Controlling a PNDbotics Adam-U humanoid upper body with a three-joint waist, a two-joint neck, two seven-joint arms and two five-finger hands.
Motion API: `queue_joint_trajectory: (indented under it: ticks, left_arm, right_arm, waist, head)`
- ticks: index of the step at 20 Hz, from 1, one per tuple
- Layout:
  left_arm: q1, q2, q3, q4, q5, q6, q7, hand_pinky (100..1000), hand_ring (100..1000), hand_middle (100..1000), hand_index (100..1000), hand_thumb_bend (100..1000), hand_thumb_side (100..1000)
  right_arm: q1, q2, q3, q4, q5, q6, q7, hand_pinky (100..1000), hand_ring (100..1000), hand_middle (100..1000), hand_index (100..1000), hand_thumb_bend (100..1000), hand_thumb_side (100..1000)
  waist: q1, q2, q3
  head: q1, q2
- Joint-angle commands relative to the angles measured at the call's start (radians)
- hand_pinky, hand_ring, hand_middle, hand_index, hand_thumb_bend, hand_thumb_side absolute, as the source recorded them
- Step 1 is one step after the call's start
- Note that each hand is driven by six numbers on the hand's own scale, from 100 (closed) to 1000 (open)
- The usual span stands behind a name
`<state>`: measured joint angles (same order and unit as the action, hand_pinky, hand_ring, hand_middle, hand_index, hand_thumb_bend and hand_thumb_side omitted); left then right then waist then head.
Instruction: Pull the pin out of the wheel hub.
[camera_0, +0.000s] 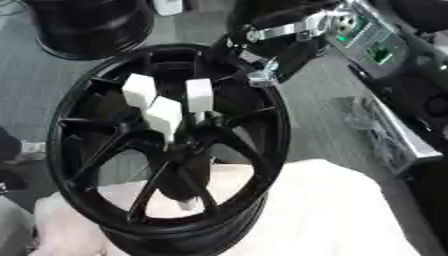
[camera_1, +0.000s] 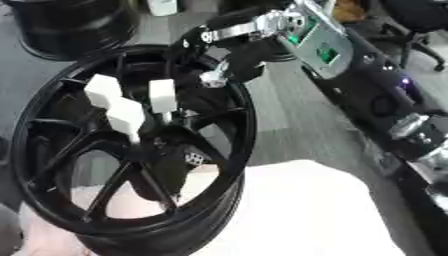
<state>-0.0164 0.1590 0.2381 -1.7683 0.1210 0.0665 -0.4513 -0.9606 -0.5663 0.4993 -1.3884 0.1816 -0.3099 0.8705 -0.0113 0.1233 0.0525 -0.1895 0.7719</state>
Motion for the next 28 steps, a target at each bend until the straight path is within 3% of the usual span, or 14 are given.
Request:
queue_joint_trajectory:
  ticks: [1, 3, 7, 16, 22, 28]
  left_arm:
    - [-0.007, 0.015, 0.002, -0.007, -0.002, 0.0, 0.008, 660, 634, 563, 754, 315, 819]
    - [-0.006, 0.015, 0.001, -0.007, -0.001, 0.001, 0.009, 660, 635, 564, 754, 315, 819]
    - [-0.008, 0.014, -0.001, -0.003, -0.004, 0.006, 0.01, 660, 639, 569, 754, 318, 819]
    - [-0.011, 0.012, 0.001, 0.001, -0.007, 0.016, 0.037, 661, 650, 577, 756, 325, 816]
    - [-0.013, 0.012, 0.0, 0.001, -0.003, 0.021, 0.042, 660, 649, 575, 756, 326, 815]
    - [-0.014, 0.012, 0.002, 0.005, -0.004, 0.022, 0.044, 660, 649, 575, 757, 329, 815]
  right_arm:
    - [-0.028, 0.013, 0.006, 0.013, 0.042, -0.044, 0.037, 874, 923, 956, 1000, 100, 875]
    - [-0.029, 0.031, 0.012, 0.031, 0.067, -0.049, 0.037, 875, 925, 957, 1000, 100, 920]
    - [-0.034, 0.063, 0.012, 0.078, 0.134, -0.064, 0.037, 875, 925, 962, 1000, 100, 911]
    - [-0.04, 0.094, -0.027, 0.166, 0.267, -0.108, 0.037, 874, 913, 948, 1000, 100, 791]
    - [-0.04, 0.099, -0.041, 0.189, 0.309, -0.125, 0.037, 871, 887, 829, 990, 100, 733]
    - [-0.042, 0.1, -0.034, 0.171, 0.311, -0.143, 0.037, 868, 878, 787, 965, 100, 729]
  waist:
    - [0.004, -0.02, 0.006]
    - [0.004, -0.022, 0.009]
    - [0.004, -0.023, 0.015]
    - [0.003, -0.025, 0.028]
    - [0.003, -0.026, 0.031]
    - [0.002, -0.028, 0.032]
  head:
    - [-0.015, -0.002]
    - [-0.019, -0.002]
    - [-0.027, -0.002]
    - [-0.038, -0.002]
    - [-0.04, -0.002]
    - [-0.045, -0.002]
